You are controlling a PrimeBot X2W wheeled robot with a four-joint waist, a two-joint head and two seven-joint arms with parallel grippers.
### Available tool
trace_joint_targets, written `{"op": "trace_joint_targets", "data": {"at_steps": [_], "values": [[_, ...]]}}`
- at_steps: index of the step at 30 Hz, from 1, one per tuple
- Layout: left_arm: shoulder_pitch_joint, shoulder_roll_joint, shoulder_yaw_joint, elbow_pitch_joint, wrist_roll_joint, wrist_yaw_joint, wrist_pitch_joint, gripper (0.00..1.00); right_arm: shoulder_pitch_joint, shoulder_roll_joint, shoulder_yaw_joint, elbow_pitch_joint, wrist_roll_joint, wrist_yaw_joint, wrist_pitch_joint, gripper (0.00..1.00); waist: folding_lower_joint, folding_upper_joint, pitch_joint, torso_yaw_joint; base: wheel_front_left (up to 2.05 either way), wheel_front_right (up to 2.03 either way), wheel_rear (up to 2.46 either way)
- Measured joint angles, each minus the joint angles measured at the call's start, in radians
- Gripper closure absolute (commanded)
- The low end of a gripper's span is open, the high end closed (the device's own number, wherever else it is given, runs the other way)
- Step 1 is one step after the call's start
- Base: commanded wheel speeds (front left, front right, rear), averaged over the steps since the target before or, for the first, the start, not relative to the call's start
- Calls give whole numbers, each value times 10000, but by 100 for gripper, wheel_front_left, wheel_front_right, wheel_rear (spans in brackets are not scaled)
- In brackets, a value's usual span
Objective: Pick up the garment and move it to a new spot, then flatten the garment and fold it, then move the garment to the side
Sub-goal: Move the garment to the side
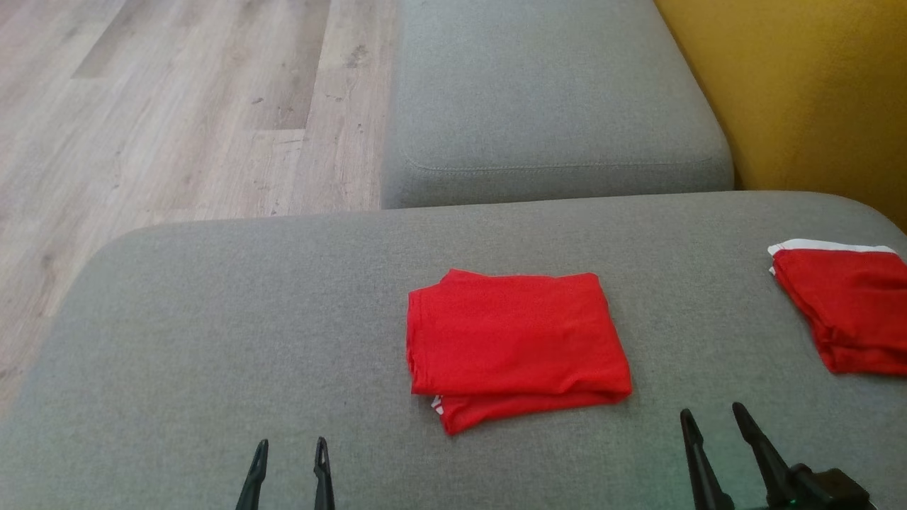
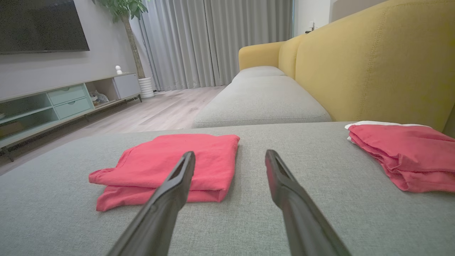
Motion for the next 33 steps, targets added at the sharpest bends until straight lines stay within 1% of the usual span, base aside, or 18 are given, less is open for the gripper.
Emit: {"op": "trace_joint_targets", "data": {"at_steps": [15,17,25,33], "values": [[192,0,36,94,-27,-6,0,0,-3,63,-67,50,-100,0,0,0,1,0,-124,1,0,0,0],[192,0,44,121,-27,-79,0,0,-3,88,-50,59,-173,0,0,0,1,0,-147,4,0,0,0],[192,0,65,186,-27,-88,0,0,4,151,-42,226,-268,0,0,0,1,0,-207,36,0,0,0],[189,0,67,2,-23,-82,2,0,-59,303,-92,368,-514,0,0,0,1,0,332,64,0,0,0]]}}
